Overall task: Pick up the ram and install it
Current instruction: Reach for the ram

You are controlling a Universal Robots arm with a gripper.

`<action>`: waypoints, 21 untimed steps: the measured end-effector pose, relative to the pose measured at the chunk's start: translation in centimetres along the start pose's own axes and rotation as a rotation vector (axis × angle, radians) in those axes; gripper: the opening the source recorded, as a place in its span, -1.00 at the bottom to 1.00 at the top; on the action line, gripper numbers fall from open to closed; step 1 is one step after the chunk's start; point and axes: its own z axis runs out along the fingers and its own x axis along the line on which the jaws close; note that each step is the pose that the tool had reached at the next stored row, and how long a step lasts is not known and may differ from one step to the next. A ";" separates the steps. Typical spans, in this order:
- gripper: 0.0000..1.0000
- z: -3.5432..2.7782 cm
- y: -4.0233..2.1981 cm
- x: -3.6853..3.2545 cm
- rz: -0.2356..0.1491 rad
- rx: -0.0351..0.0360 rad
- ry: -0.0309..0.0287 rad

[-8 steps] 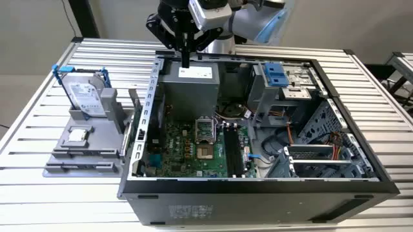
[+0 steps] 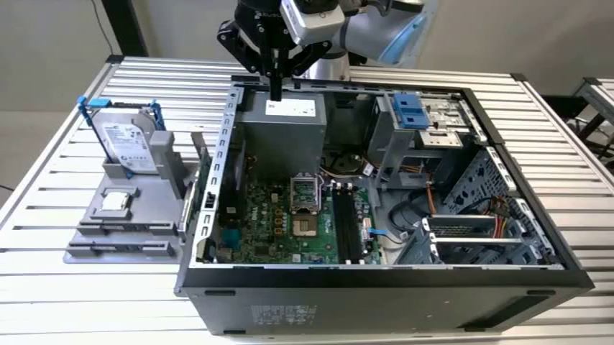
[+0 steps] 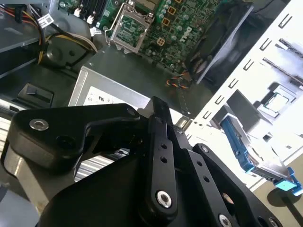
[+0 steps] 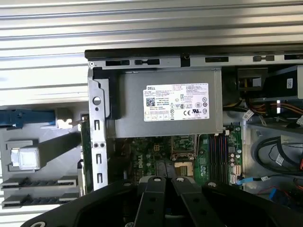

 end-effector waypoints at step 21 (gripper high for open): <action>-1.00 -0.07 -0.13 3.05 0.000 -0.0005 0.0000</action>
